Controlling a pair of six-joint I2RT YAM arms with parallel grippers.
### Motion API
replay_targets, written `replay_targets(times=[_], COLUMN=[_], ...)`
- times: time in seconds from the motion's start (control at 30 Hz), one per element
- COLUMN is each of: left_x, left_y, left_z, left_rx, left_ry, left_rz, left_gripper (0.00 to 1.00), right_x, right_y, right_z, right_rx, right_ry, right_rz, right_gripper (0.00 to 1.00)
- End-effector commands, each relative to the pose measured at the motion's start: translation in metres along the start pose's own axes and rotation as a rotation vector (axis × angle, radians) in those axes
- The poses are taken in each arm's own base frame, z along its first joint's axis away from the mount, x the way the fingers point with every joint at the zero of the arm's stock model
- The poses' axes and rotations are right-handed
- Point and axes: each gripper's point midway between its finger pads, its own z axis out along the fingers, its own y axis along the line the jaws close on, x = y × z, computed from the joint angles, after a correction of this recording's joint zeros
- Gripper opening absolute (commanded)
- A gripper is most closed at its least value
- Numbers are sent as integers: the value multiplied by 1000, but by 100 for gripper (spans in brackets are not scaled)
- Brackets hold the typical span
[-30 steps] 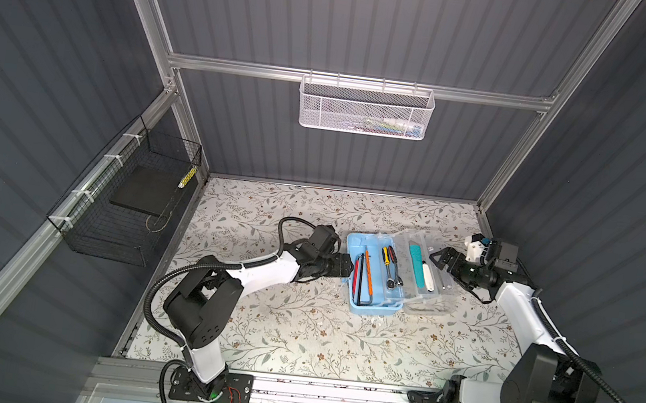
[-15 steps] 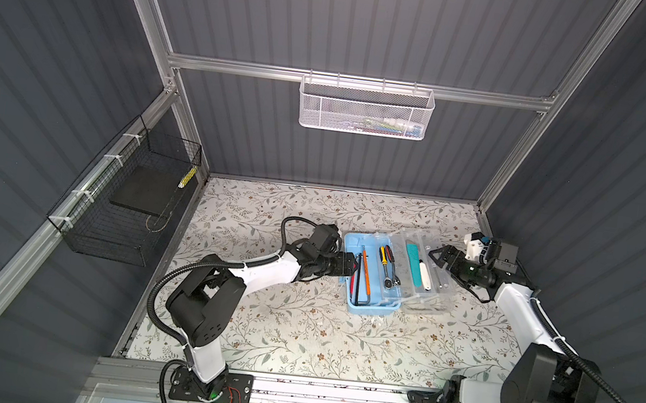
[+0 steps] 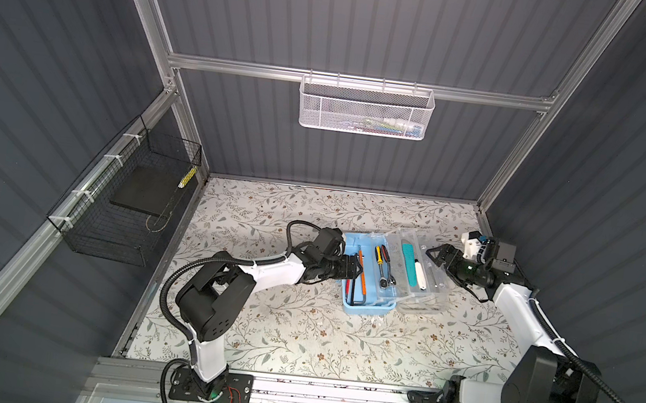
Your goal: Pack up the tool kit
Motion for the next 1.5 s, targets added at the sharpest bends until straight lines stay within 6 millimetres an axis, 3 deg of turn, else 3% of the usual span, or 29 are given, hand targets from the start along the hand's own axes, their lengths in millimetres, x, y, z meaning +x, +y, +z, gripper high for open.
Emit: replay_targets(times=[0.0, 0.63, 1.0, 1.47], left_x=[3, 2, 1, 3], left_y=[-12, -23, -21, -1], left_z=[3, 8, -2, -19], left_rx=[42, 83, 65, -77], left_ry=[8, -8, -32, -22], left_rz=[-4, -12, -12, 31], left_gripper=[83, 83, 83, 85], right_x=[5, 14, 26, 39], right_y=[27, 75, 85, 86], right_z=[-1, 4, 16, 28], right_rx=[-89, -112, 10, 147], right_ry=[26, 46, 48, 54], right_rz=[-12, -52, -83, -129], right_gripper=[86, 82, 82, 81])
